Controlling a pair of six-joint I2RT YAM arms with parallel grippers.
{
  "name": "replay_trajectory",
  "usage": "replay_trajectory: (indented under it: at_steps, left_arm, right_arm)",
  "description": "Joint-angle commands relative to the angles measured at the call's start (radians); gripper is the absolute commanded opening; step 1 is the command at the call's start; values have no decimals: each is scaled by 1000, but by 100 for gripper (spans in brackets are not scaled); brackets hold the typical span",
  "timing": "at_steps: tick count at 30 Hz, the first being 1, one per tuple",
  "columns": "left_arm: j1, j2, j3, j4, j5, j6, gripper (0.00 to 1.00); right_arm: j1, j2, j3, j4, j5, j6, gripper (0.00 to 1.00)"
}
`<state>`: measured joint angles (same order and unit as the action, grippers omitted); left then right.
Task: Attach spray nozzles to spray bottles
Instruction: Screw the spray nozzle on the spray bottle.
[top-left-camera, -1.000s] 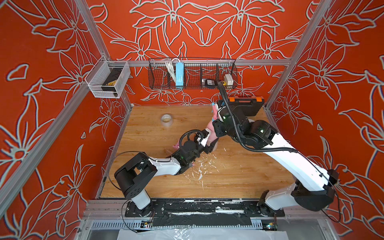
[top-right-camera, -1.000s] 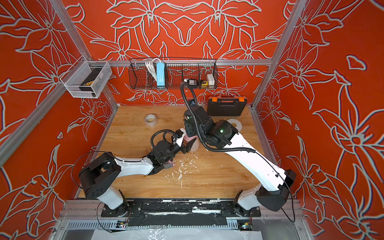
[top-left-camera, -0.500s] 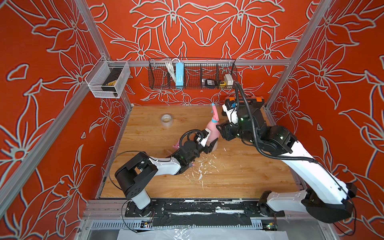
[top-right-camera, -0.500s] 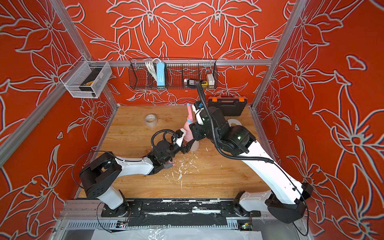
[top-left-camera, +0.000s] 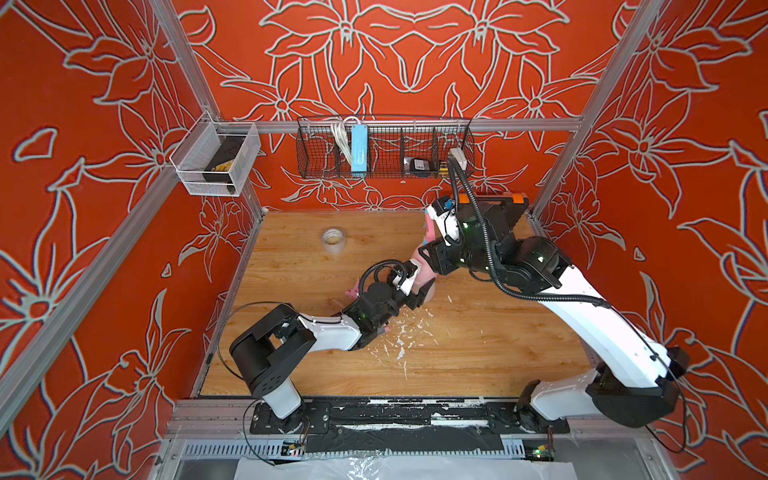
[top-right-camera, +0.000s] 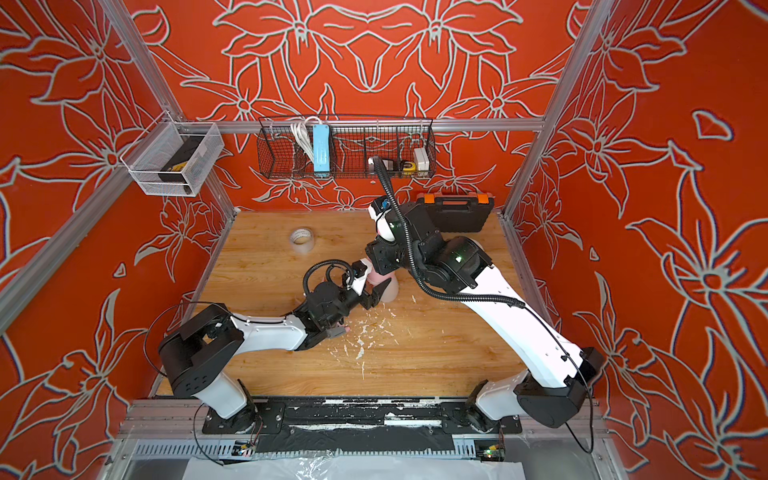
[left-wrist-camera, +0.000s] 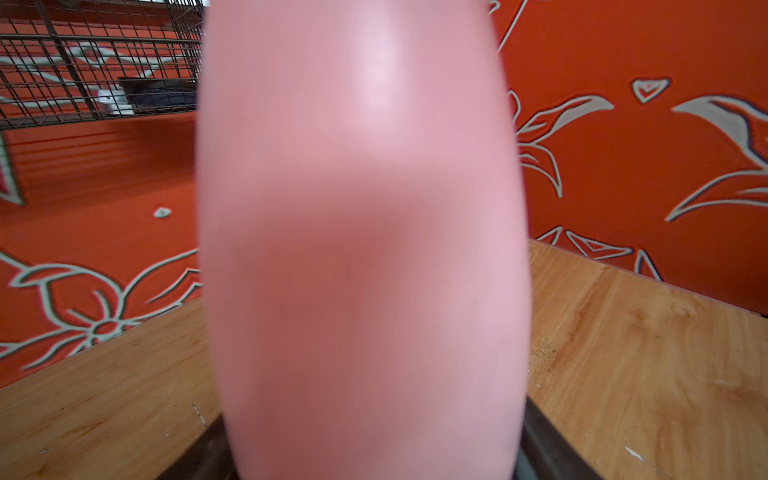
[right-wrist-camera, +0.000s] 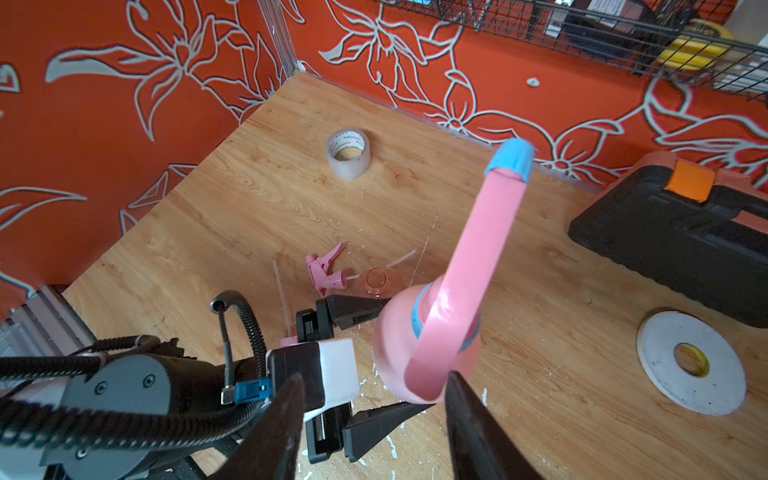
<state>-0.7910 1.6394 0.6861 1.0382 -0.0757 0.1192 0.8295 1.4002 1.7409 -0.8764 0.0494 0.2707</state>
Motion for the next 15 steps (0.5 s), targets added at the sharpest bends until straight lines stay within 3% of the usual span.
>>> replay_trajectory:
  at_steps: [1,5,15]
  left_arm:
    - [6,-28,-10,31,8,17,35]
    - [7,-25,-12,36,7,20,35]
    - [6,-24,-10,36,10,17,35]
  right_arm:
    - [-3,-2,36,-16,-21,-7,54]
    - [-14,-50,-6,0,20,-6,55]
    - [-69,-46,-12,2,-83,1,54]
